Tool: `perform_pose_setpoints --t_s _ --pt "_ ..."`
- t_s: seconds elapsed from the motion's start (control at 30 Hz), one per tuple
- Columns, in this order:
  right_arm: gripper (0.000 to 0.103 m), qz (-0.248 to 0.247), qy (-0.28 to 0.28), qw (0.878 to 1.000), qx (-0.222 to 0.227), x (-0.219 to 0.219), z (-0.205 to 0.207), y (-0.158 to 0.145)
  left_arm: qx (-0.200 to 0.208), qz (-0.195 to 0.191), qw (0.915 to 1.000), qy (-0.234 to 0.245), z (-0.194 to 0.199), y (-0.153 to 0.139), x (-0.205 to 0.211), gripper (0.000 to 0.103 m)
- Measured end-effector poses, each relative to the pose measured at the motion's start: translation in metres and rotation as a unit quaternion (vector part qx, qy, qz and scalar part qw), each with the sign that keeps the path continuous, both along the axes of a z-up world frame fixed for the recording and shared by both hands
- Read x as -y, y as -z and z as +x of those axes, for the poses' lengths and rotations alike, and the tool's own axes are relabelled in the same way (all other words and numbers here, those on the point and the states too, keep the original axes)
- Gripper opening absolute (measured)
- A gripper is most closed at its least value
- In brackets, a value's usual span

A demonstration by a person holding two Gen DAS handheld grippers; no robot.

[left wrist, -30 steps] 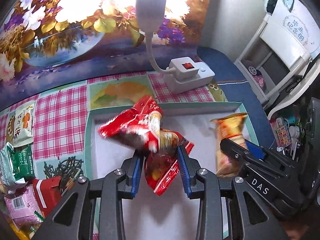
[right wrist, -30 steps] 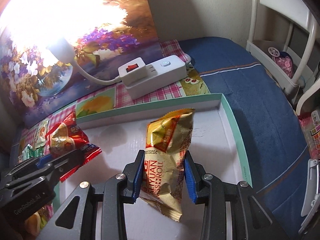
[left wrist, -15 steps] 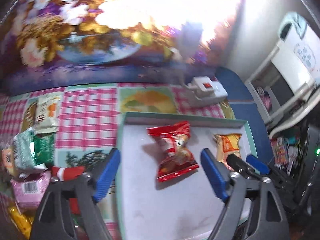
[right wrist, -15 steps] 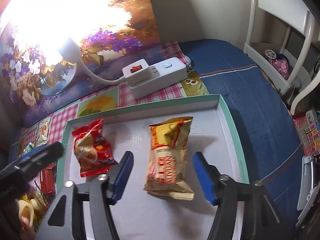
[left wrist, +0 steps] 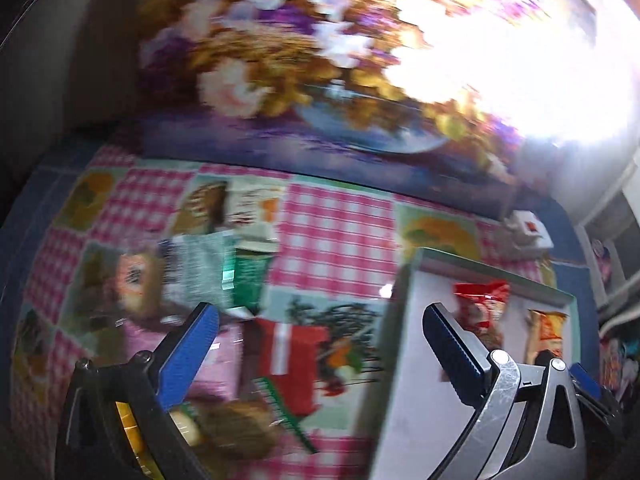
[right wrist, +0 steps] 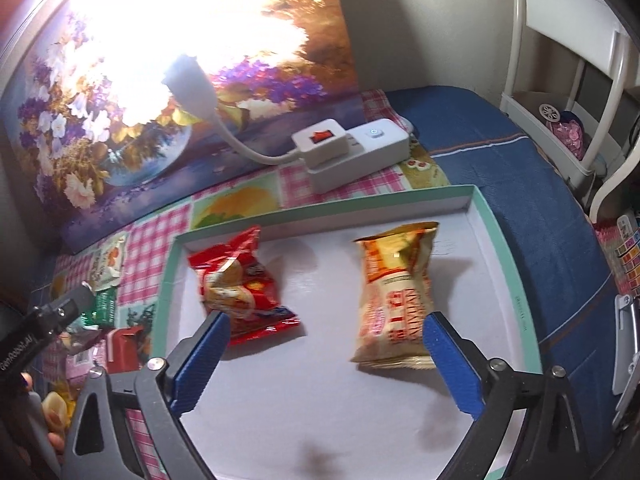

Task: Organize snacks
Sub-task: 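Move both tools back over the snack pile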

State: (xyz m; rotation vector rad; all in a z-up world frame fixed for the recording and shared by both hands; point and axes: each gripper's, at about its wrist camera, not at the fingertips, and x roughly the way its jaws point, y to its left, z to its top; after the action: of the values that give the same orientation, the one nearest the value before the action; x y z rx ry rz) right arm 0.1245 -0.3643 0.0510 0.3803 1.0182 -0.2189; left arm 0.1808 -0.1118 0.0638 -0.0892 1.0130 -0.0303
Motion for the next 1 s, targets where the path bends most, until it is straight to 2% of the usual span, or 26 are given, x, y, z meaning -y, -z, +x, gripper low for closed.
perform_pose_setpoints --t_s 0.2,0.5,0.73,1.0 --pt "0.101 0.021 0.014 1.0 0.012 -0.031 -0.001 -0.011 -0.008 0.038 0.9969 -0.069 -0.014 -0.006 -0.05 0.102" --pt "0.101 0.036 0.018 0.999 -0.011 -0.092 -0.005 -0.007 -0.028 0.074 0.9877 -0.135 -0.041 -0.008 -0.122 0.102" --pt "0.101 0.045 -0.014 0.999 -0.016 -0.134 -0.015 -0.002 -0.049 0.063 0.9834 -0.163 -0.059 -0.005 -0.162 0.102" --pt "0.1 0.043 -0.059 0.997 -0.018 -0.167 -0.022 0.002 -0.075 0.023 0.9775 -0.196 -0.075 0.007 -0.194 0.102"
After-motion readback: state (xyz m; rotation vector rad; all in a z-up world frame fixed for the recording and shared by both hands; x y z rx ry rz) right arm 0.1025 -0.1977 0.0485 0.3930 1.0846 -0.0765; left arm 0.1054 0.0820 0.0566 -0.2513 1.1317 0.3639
